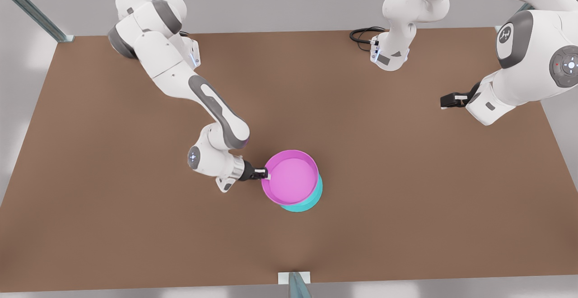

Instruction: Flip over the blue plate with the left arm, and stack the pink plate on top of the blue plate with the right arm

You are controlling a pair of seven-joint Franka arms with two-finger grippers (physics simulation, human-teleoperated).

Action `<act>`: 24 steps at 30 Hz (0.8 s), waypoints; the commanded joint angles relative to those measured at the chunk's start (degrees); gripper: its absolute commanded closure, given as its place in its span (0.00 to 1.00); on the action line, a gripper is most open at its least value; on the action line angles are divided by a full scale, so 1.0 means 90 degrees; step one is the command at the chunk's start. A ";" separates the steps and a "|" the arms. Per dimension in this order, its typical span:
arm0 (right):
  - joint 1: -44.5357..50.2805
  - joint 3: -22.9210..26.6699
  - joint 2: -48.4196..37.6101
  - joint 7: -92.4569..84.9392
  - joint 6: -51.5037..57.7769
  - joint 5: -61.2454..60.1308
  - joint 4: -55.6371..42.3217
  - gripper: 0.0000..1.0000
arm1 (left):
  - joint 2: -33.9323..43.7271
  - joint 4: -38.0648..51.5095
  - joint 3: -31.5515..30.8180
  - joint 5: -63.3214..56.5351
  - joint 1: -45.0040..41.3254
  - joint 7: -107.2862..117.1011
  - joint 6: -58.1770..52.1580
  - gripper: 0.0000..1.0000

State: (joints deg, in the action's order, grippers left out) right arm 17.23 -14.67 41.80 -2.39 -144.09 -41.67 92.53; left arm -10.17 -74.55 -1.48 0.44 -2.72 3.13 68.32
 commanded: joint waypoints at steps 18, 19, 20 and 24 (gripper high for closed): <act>0.0312 0.0136 0.0336 0.2531 0.0649 0.1466 -0.0603 0.00 | -0.0013 0.0022 -0.0002 0.0000 -0.0001 -0.0143 -0.0013 0.00; 0.0312 0.0136 0.0336 0.2531 0.0649 0.1466 -0.0603 0.00 | -0.0013 0.0022 -0.0002 0.0010 -0.0010 -0.0133 -0.0013 0.00; 0.0292 0.0136 0.0307 0.2521 0.0659 0.1466 -0.0613 0.00 | -0.0013 0.0022 -0.0002 0.0010 -0.0010 -0.0133 -0.0013 0.00; 0.0166 0.1307 -0.0143 0.2433 0.3283 0.1943 -0.1959 0.00 | -0.0022 0.0012 -0.0012 0.0010 -0.0010 -0.0123 -0.0013 0.00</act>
State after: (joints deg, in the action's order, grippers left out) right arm 18.40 -5.38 41.54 13.56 -131.07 -26.30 76.78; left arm -10.42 -74.39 -1.57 0.54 -2.83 2.24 68.24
